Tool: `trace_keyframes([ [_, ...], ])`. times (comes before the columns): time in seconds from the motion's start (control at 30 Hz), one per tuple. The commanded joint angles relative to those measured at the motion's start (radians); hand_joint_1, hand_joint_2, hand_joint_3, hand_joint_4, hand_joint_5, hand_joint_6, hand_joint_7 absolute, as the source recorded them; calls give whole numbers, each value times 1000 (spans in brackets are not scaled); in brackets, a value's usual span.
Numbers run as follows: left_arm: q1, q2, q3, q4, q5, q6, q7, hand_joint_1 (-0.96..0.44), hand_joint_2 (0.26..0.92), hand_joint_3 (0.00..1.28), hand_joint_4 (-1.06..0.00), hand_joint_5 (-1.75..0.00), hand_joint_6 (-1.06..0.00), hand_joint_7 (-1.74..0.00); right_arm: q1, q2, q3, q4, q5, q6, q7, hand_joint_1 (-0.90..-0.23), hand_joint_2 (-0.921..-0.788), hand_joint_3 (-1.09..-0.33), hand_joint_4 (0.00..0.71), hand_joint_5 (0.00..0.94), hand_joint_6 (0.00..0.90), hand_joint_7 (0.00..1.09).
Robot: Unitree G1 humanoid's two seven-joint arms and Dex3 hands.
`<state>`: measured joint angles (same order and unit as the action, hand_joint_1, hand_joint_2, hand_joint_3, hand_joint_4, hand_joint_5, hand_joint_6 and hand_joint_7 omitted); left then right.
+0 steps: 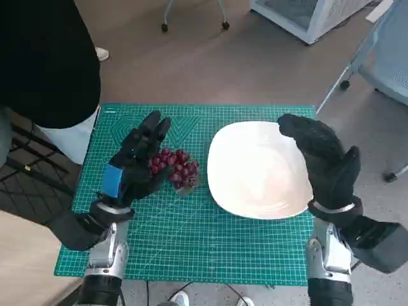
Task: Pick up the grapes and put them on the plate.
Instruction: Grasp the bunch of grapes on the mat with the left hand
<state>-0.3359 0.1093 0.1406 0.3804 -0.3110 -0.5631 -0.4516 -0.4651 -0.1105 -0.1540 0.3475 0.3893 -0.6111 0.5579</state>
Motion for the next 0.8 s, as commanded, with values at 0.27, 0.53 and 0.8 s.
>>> trace_keyframes([
  [0.27, -5, -9, -6, -12, 5, 4, 8, -264, 921, 240, -309, -2, -410, -5, 15, -3, -4, 15, 0, -6, 6, -504, -921, -613, 247, 1, -1, 486],
  [0.53, -2, -10, -11, -16, 8, 1, 14, -261, 921, 242, -316, -5, -409, -3, 13, -4, -2, 21, -4, -14, 6, -503, -921, -613, 247, 1, -1, 486],
  [0.8, -4, -8, -11, -12, 9, 0, 15, -256, 921, 245, -318, -4, -409, -3, 11, -8, -2, 28, -5, -25, 11, -503, -921, -614, 248, 1, -1, 487],
])
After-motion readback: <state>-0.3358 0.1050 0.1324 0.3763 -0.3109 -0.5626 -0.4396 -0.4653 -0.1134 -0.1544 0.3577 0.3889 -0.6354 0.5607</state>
